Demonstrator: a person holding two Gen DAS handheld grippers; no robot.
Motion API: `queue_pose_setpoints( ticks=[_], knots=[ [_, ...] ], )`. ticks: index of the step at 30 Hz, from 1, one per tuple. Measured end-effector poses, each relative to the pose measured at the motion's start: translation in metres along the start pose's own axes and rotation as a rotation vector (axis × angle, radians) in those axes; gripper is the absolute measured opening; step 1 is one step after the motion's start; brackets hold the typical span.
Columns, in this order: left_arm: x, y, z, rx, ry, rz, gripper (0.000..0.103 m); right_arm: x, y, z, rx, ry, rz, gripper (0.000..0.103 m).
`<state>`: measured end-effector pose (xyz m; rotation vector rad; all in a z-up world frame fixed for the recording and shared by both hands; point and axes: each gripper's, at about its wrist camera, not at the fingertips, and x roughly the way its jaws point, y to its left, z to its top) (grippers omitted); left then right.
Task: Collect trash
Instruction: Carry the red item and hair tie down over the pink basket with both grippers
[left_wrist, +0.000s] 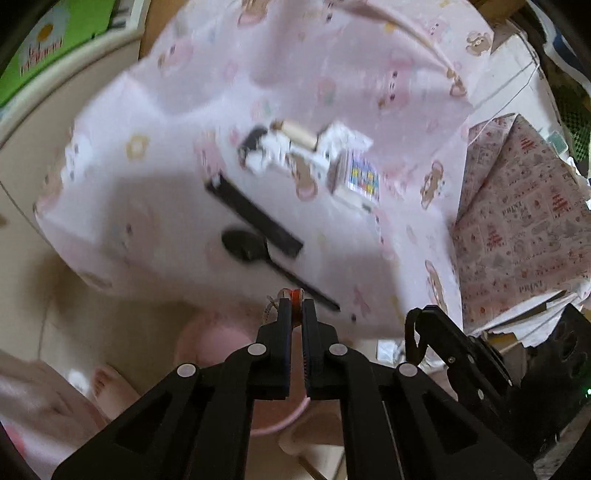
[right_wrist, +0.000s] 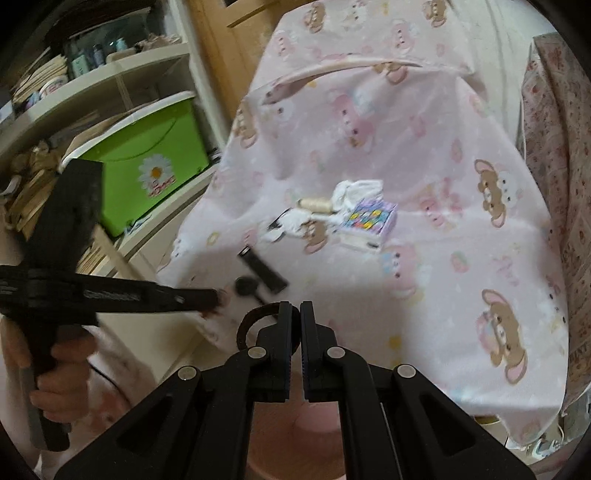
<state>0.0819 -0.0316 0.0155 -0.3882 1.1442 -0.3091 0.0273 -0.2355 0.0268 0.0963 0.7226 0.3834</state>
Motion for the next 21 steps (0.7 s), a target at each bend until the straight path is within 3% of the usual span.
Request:
queue_pose_setpoints(
  ticks=[4, 8, 11, 16, 21],
  knots=[
    [0.007, -0.003, -0.014, 0.012, 0.016, 0.016, 0.004, -0.001, 0.011, -0.008, -0.038, 0.031, 0.008, 0.005],
    [0.025, 0.001, -0.026, -0.019, 0.101, -0.011, 0.004, 0.007, 0.013, -0.014, -0.015, 0.078, 0.040, 0.005],
    [0.035, 0.003, -0.031, -0.005, 0.120, 0.026, 0.004, 0.016, 0.016, -0.018, -0.044, 0.115, 0.005, 0.005],
    [0.049, 0.018, -0.038, -0.062, 0.172, -0.009, 0.004, 0.033, 0.008, -0.028, -0.009, 0.203, 0.003, 0.005],
    [0.067, 0.026, -0.045, -0.055, 0.195, 0.051, 0.004, 0.054, 0.003, -0.049, 0.020, 0.300, -0.027, 0.005]
  ],
)
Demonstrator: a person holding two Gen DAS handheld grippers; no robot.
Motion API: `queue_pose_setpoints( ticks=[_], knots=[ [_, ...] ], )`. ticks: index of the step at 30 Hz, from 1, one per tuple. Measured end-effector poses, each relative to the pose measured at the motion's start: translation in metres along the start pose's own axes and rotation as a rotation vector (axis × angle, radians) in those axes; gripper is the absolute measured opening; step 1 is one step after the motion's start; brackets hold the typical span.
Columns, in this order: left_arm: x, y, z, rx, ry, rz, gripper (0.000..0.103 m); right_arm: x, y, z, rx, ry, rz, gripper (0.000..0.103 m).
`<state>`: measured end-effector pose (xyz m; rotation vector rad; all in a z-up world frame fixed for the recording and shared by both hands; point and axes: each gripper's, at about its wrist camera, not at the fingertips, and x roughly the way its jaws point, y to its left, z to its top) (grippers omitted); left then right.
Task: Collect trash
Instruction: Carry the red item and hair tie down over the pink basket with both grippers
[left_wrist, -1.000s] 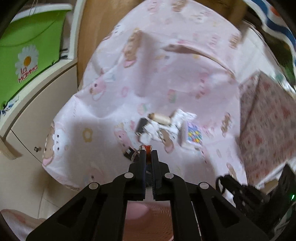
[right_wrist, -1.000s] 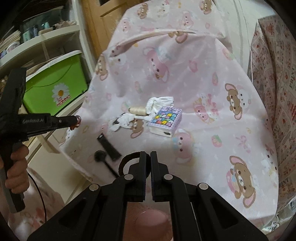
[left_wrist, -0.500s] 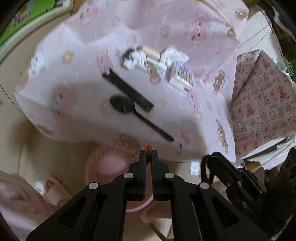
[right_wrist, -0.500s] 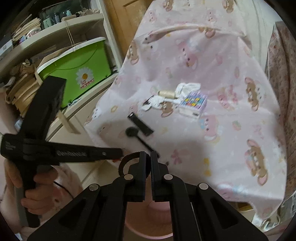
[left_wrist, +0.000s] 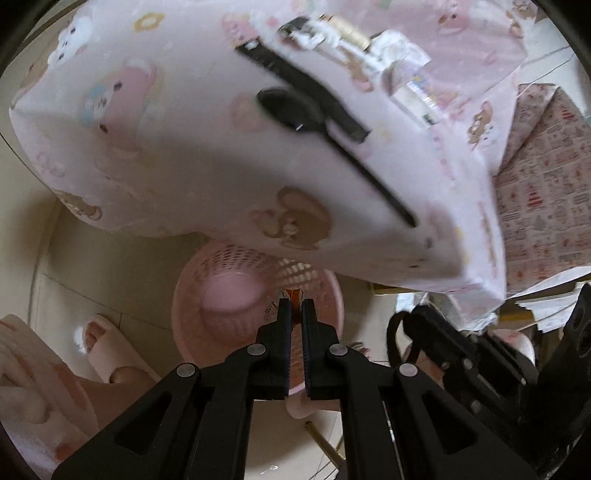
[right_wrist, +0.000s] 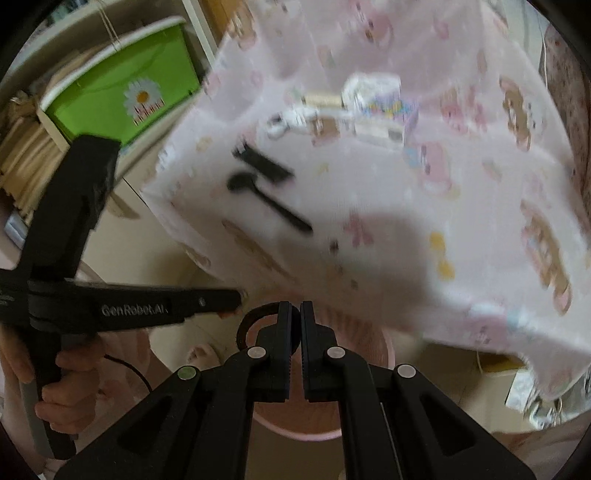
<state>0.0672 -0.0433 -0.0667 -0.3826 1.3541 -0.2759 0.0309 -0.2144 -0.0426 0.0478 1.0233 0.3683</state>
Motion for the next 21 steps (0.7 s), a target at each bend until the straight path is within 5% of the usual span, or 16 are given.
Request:
queue_pose_setpoints(
  ticks=[21],
  knots=[
    [0.092, 0.039, -0.009, -0.074, 0.210, 0.127, 0.005, 0.094, -0.013, -0.029, -0.001, 0.227, -0.118, 0.005]
  ],
)
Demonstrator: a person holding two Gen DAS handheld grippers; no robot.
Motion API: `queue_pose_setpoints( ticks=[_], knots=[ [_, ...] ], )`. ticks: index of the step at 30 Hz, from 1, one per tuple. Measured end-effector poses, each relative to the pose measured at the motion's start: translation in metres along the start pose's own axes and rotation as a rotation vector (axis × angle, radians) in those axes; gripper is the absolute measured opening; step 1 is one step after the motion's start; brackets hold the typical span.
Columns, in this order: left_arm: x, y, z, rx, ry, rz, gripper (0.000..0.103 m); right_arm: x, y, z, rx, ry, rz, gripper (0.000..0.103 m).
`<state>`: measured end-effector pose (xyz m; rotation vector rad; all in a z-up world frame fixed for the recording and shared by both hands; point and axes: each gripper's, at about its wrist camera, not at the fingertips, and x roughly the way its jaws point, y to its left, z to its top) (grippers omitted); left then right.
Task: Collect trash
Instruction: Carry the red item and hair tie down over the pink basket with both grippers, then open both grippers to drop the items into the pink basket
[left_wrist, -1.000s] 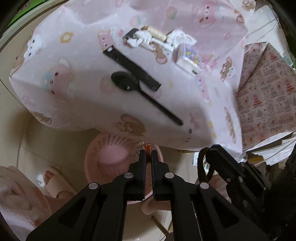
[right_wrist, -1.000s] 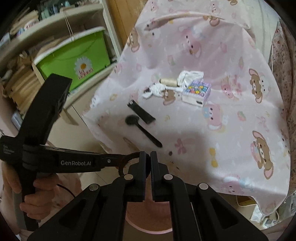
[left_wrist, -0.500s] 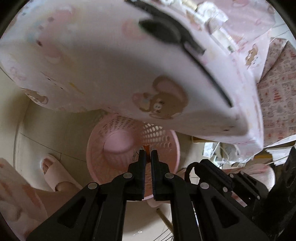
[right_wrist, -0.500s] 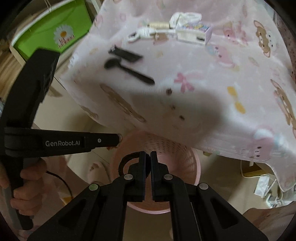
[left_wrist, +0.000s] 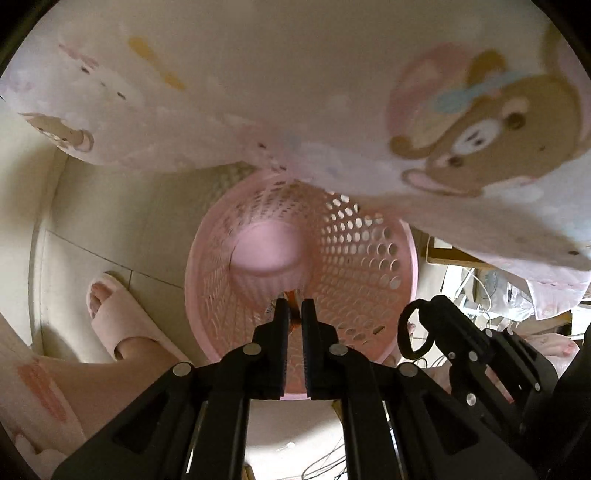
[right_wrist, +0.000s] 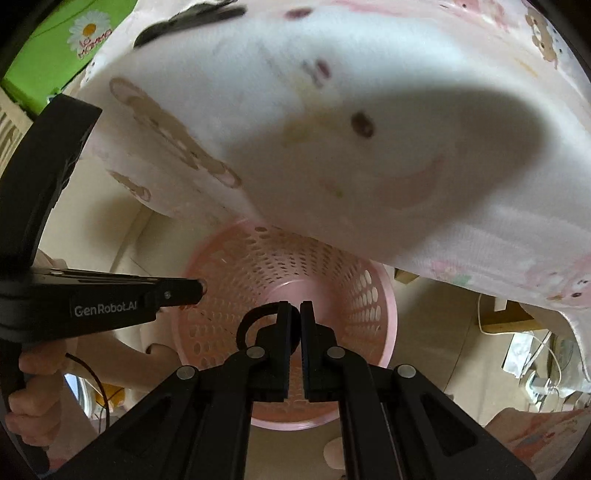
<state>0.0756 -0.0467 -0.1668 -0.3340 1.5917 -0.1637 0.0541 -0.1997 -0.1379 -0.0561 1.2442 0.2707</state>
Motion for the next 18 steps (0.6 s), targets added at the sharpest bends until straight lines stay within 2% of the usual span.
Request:
queue_pose_setpoints(
  ticks=[8, 13, 14, 15, 16, 17, 18],
  knots=[
    [0.012, 0.010, 0.006, -0.062, 0.039, -0.003, 0.006, 0.020, -0.001, -0.002, 0.012, 0.015, -0.030, 0.005],
    [0.009, 0.012, 0.006, -0.065, 0.026, 0.006, 0.021, 0.024, -0.004, -0.002, 0.027, 0.032, -0.040, 0.008],
    [0.008, 0.012, 0.005, -0.061, 0.020, 0.009, 0.025, 0.024, -0.004, -0.002, 0.027, 0.032, -0.041, 0.014],
    [0.007, 0.012, 0.006, -0.056, 0.015, 0.012, 0.026, 0.023, -0.004, -0.003, 0.025, 0.035, -0.042, 0.026],
    [0.004, 0.011, 0.005, -0.049, 0.003, 0.022, 0.029, 0.024, -0.004, -0.004, 0.024, 0.033, -0.045, 0.032],
    [0.002, 0.010, 0.005, -0.044, -0.007, 0.031, 0.031, 0.023, -0.004, -0.005, 0.023, 0.025, -0.052, 0.042],
    [-0.001, 0.009, 0.005, -0.039, -0.019, 0.042, 0.032, 0.021, -0.004, -0.005, 0.023, 0.011, -0.061, 0.048]
  ],
)
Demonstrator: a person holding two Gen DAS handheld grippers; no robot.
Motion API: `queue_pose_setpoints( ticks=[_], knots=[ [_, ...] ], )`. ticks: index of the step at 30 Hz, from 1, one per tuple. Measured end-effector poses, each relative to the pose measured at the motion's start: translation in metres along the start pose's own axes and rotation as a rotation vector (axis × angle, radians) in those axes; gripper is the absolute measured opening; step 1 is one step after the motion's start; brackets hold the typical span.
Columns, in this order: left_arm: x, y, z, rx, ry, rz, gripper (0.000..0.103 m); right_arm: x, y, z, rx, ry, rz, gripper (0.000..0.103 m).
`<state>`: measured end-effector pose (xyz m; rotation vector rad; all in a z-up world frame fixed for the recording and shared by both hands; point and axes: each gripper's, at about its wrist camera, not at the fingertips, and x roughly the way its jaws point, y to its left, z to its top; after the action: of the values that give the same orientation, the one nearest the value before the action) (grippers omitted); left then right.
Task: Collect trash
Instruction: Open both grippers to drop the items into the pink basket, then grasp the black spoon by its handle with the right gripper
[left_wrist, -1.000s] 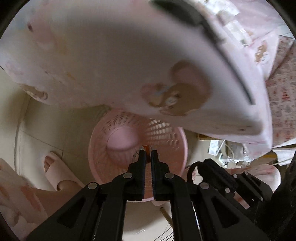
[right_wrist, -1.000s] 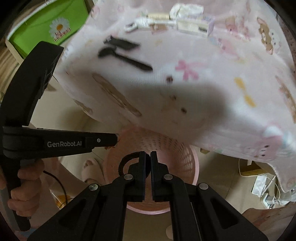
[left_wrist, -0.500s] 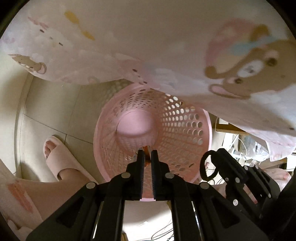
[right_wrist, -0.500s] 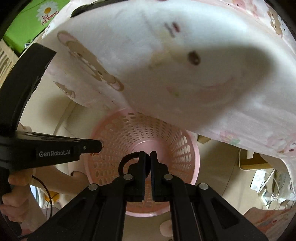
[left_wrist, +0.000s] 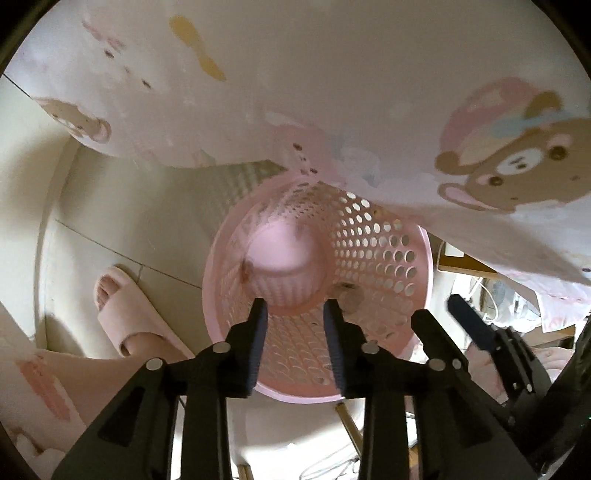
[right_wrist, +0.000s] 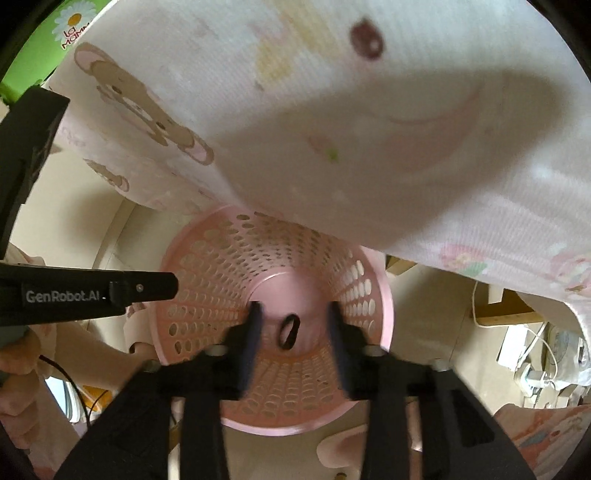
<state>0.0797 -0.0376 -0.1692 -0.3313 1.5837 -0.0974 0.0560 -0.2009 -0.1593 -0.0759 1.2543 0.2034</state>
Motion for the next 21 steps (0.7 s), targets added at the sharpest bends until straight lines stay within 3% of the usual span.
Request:
queue_pose_setpoints(
  ticks=[7, 11, 17, 21],
  knots=[
    [-0.035, -0.005, -0.005, 0.050, -0.145, 0.095, 0.049, -0.014, -0.009, 0.003, 0.035, -0.028, 0.004, 0.053],
    [-0.055, -0.009, -0.009, 0.098, -0.231, 0.145, 0.058, -0.031, -0.009, 0.003, 0.042, -0.072, 0.011, 0.063],
    [-0.082, -0.012, -0.019, 0.121, -0.358, 0.147, 0.076, -0.061, -0.003, 0.004, 0.014, -0.166, -0.012, 0.069],
    [-0.098, -0.016, -0.024, 0.144, -0.437, 0.158, 0.081, -0.080, -0.004, 0.003, 0.005, -0.223, -0.032, 0.069]
  ],
)
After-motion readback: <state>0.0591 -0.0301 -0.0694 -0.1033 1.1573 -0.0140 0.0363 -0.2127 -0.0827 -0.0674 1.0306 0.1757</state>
